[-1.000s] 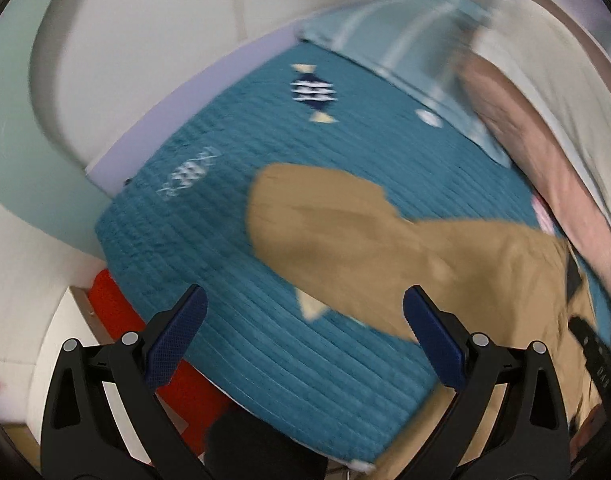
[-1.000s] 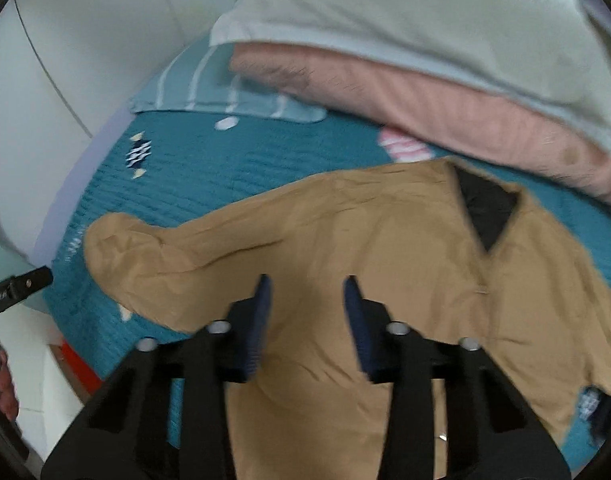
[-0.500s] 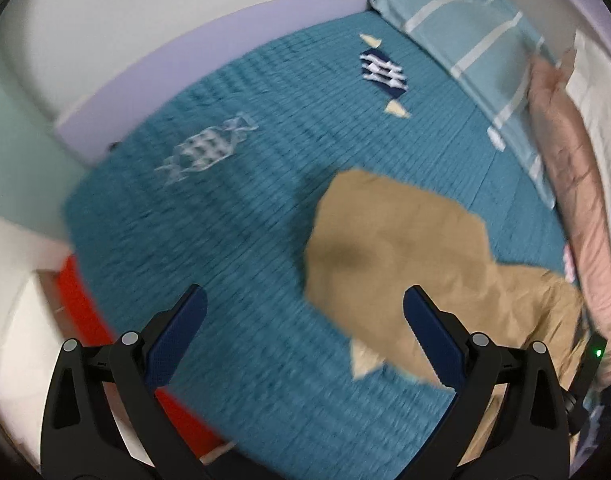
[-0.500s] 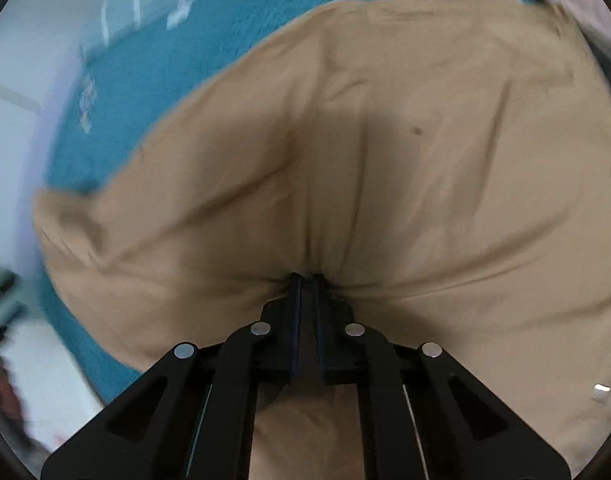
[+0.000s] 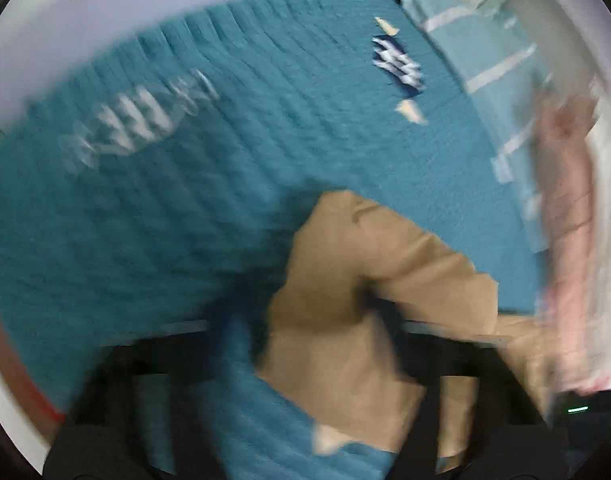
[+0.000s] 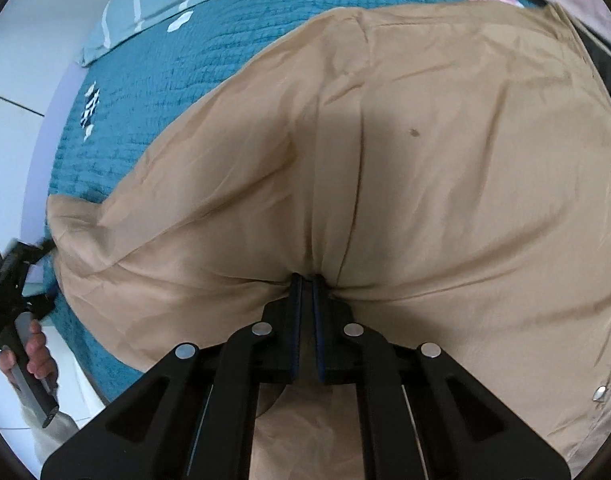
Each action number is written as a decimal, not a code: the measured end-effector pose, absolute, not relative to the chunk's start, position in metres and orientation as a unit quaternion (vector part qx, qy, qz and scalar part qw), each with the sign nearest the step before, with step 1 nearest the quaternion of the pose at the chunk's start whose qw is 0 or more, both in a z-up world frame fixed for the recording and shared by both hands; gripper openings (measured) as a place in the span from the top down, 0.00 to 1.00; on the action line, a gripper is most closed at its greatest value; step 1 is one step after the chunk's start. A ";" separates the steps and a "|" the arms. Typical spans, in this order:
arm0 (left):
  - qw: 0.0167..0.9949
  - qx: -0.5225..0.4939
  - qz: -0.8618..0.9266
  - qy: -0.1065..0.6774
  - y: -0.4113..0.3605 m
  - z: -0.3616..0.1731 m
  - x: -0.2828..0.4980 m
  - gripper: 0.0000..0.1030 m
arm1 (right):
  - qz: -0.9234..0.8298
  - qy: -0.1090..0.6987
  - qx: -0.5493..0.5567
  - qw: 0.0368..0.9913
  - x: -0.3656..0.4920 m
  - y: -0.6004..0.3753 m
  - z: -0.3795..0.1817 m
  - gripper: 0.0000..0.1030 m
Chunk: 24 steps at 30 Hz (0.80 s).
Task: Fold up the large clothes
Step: 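Grasp the tan shirt sleeve with the left tool while the right tool grasps the shirt side, then fold the grasped shirt side and sleeve over the body with both tools, then open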
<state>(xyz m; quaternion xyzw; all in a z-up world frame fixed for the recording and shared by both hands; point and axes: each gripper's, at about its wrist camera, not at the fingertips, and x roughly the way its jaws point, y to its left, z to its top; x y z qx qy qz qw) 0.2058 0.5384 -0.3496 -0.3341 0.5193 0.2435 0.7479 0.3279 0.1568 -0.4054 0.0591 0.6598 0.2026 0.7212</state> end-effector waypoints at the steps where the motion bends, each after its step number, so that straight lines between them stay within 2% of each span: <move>1: 0.751 -0.330 0.239 0.519 0.538 -0.349 0.206 0.72 | 0.202 0.660 0.060 0.722 0.328 0.156 -0.406 0.96; 2: 0.756 -0.337 0.230 0.512 0.538 -0.347 0.204 0.90 | 0.201 0.659 0.061 0.722 0.328 0.156 -0.406 0.96; 3: 0.757 -0.349 0.217 0.509 0.538 -0.346 0.204 0.91 | 0.201 0.658 0.062 0.723 0.327 0.155 -0.406 0.96; 9: 0.772 -0.304 0.235 0.506 0.526 -0.321 0.204 0.92 | 0.182 0.654 0.074 0.731 0.324 0.154 -0.403 0.96; 14: 0.779 -0.221 0.267 0.522 0.509 -0.289 0.211 0.92 | 0.173 0.652 0.055 0.736 0.322 0.160 -0.399 0.96; 18: 0.791 -0.164 0.288 0.513 0.485 -0.256 0.213 0.92 | 0.165 0.664 0.096 0.723 0.327 0.154 -0.396 0.96; 20: 0.802 -0.138 0.294 0.501 0.470 -0.233 0.212 0.92 | 0.172 0.654 0.107 0.729 0.326 0.150 -0.385 0.93; 24: 0.825 -0.100 0.289 0.476 0.429 -0.186 0.215 0.92 | 0.193 0.613 0.137 0.754 0.318 0.127 -0.341 0.93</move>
